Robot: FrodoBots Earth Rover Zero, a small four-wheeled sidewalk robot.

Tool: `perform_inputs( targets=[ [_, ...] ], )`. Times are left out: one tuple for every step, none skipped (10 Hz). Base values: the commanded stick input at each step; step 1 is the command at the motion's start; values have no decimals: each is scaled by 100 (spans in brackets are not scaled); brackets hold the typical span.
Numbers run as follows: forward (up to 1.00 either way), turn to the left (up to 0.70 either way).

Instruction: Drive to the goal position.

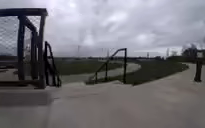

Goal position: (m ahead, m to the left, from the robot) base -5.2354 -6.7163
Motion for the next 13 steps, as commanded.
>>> perform_inputs(
  targets=[
    [100,27],
    [100,27],
    [100,27],
    [100,27],
    [100,27],
    [0,45],
    [0,45],
    [0,45],
    [0,45],
    [0,45],
    [100,22],
    [100,0],
    [100,0]
  ],
)
